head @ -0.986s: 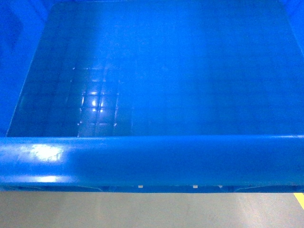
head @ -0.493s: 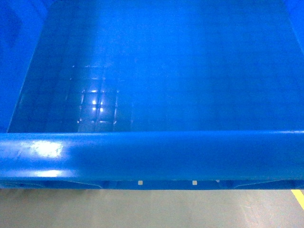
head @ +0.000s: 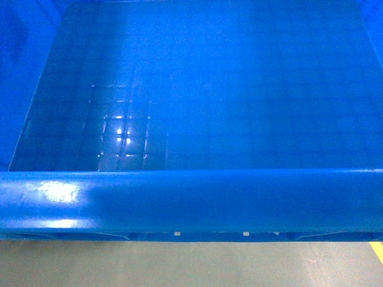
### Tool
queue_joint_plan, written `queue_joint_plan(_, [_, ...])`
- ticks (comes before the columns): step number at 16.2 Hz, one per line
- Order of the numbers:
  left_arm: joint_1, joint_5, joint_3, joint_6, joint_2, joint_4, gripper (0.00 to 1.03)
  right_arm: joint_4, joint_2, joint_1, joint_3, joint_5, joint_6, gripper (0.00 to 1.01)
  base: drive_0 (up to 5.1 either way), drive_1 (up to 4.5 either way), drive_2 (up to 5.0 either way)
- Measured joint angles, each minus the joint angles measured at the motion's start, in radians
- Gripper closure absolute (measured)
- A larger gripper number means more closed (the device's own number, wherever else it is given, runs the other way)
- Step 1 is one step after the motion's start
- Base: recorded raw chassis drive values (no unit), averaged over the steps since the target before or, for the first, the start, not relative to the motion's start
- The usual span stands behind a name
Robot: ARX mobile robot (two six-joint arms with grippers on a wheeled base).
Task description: Place box next to blue box on left shelf
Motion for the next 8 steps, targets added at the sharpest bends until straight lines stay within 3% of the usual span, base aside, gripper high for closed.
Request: queue_joint_plan(8, [0.0, 0.0, 0.0, 0.0, 0.0, -0.001, 0.94, 0.0, 0.0, 0.0, 0.0, 0.0, 0.0, 0.92, 0.0, 0.0, 0.0])
